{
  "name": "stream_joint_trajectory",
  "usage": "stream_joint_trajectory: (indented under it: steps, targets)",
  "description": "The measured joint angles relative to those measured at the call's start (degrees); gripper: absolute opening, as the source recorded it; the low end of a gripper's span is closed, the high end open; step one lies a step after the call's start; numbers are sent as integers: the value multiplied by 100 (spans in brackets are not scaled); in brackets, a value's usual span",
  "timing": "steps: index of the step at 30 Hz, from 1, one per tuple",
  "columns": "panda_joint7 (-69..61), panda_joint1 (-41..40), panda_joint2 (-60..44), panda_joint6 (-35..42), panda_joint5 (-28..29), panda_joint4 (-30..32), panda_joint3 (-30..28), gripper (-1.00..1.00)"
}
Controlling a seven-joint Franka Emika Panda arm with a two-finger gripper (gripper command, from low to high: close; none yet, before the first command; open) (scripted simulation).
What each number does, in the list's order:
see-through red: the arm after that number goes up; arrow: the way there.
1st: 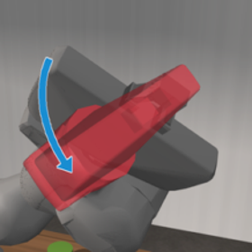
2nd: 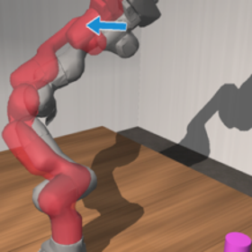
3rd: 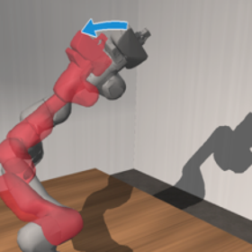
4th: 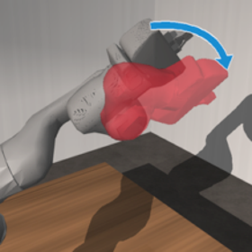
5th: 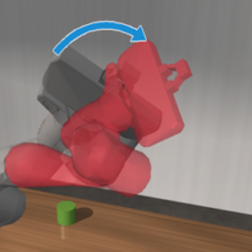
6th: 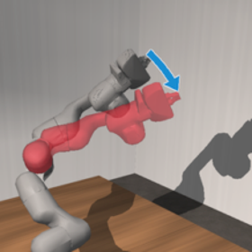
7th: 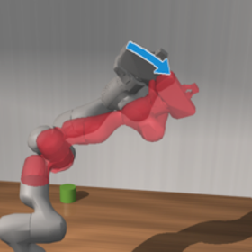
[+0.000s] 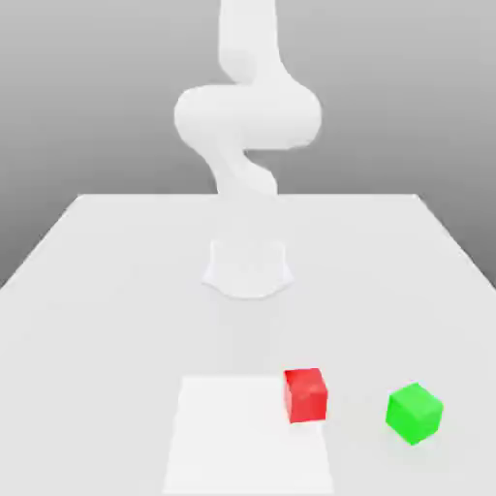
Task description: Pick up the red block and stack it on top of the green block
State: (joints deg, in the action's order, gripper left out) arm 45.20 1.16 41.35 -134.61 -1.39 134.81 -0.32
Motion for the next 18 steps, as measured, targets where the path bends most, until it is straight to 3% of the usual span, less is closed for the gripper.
stream_joint_trajectory:
  steps: [12, 18]
  targets:
    - [-110, 581, -2577, -1593, -436, 1639, 185, 0]
    - [294, 702, -3856, -2418, -18, 2470, 413, 0]
